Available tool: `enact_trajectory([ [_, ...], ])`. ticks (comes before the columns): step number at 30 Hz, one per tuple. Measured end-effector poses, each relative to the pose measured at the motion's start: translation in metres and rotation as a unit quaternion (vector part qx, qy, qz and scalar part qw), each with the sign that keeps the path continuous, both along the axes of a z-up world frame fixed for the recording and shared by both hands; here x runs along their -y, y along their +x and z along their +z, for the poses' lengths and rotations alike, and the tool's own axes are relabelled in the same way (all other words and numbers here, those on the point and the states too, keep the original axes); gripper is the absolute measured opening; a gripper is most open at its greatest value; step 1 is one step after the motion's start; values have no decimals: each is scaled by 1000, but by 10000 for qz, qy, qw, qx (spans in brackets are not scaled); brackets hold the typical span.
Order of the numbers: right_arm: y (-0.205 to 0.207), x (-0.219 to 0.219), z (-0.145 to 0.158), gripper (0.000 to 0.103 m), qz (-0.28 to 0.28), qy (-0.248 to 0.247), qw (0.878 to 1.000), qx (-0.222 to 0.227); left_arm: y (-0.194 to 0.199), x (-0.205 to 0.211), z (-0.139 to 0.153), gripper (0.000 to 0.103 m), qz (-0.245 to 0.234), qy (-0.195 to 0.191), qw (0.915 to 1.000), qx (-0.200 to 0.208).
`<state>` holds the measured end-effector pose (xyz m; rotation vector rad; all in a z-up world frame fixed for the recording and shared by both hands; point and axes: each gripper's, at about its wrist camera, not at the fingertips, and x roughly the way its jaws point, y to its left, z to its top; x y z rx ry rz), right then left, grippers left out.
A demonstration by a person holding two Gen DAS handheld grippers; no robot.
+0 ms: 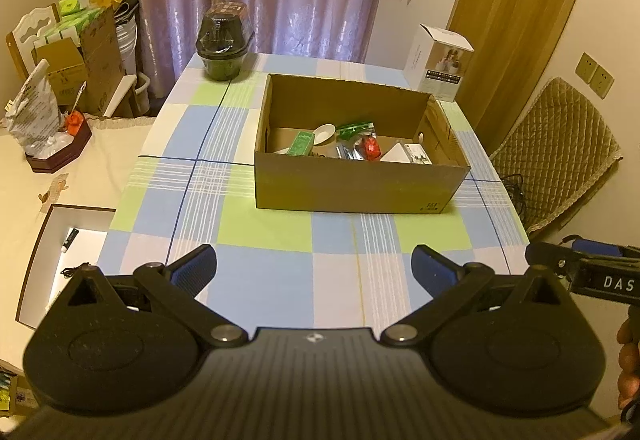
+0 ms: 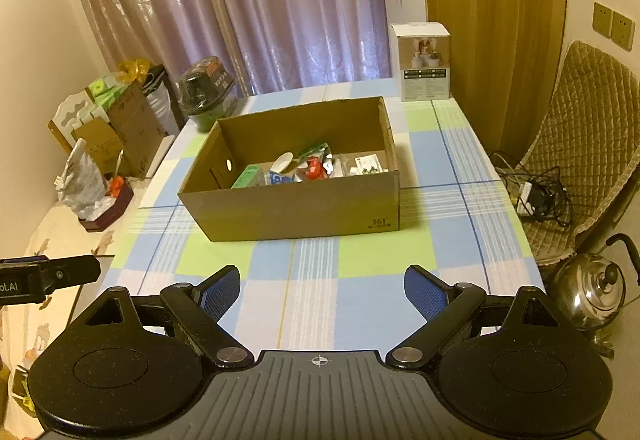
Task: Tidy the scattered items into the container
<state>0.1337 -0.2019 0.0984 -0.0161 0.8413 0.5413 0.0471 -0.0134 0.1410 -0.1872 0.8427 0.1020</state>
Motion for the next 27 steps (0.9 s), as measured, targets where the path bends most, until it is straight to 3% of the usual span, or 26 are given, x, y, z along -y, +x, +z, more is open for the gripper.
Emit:
enact_trajectory([
  [27,9,-5,-11,94,-86,-42,9999,-110,7,-4,-20,102,54,-18,9998,-208],
])
